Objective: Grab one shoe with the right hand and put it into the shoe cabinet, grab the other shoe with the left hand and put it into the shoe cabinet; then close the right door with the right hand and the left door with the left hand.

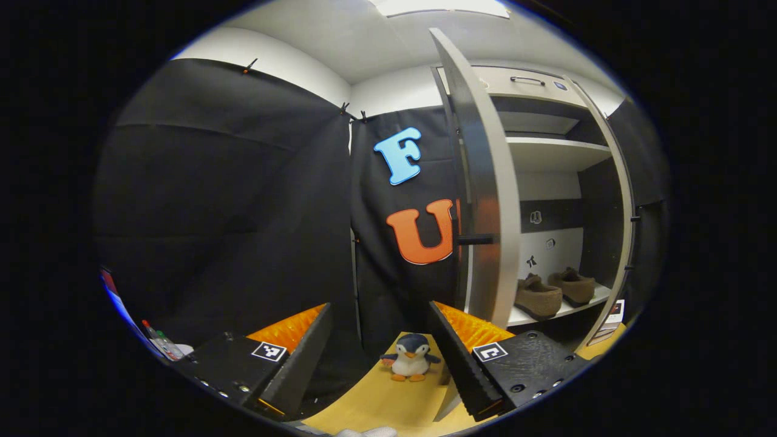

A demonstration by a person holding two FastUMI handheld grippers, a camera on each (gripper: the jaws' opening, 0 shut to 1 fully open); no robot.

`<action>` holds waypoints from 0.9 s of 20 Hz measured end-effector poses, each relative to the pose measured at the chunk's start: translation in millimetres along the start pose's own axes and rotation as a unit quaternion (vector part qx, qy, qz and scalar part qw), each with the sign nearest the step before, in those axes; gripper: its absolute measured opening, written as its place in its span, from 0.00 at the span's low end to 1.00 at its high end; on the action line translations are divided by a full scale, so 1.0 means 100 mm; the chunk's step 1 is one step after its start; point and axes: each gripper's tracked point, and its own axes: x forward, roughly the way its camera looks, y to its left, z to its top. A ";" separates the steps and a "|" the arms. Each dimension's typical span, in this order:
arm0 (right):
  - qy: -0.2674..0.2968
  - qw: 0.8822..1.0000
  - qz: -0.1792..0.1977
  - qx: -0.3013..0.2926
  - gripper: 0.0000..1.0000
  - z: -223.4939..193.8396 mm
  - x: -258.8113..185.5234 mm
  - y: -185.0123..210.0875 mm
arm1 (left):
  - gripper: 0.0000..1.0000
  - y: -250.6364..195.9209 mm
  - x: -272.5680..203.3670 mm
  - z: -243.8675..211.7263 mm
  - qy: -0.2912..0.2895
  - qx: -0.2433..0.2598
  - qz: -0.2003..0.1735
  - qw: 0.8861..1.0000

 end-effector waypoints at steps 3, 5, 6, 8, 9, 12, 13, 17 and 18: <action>-0.003 1.000 -0.017 0.004 0.99 -0.01 -0.10 -0.08 | 0.95 0.01 0.20 0.07 -0.007 -0.003 -0.005 1.000; -0.006 1.000 -0.027 0.014 0.99 -0.03 -0.15 -0.15 | 0.95 0.02 0.26 0.11 -0.013 0.008 -0.002 1.000; -0.005 0.999 -0.029 0.020 0.99 -0.05 -0.17 -0.17 | 0.93 0.00 0.26 0.11 -0.016 0.012 -0.007 1.000; -0.005 0.999 -0.030 0.028 0.99 -0.05 -0.21 -0.19 | 0.93 -0.03 0.25 0.10 -0.010 0.000 -0.016 1.000; -0.005 0.999 -0.030 0.028 0.99 -0.07 -0.21 -0.21 | 0.93 -0.06 0.26 0.09 -0.007 -0.002 -0.022 1.000; -0.007 0.999 -0.031 0.034 0.99 -0.07 -0.23 -0.24 | 0.91 -0.10 0.25 0.12 -0.013 0.015 -0.022 1.000; -0.009 0.999 -0.032 0.036 0.98 -0.07 -0.25 -0.25 | 0.91 -0.19 0.26 0.12 -0.012 0.015 -0.030 0.999; -0.006 0.999 -0.037 0.039 0.98 -0.10 -0.30 -0.31 | 0.85 -0.63 0.09 0.14 -0.015 0.019 -0.070 0.997; -0.007 0.999 -0.037 0.038 0.98 -0.10 -0.31 -0.33 | 0.95 -0.75 0.07 0.16 -0.016 0.020 -0.083 0.996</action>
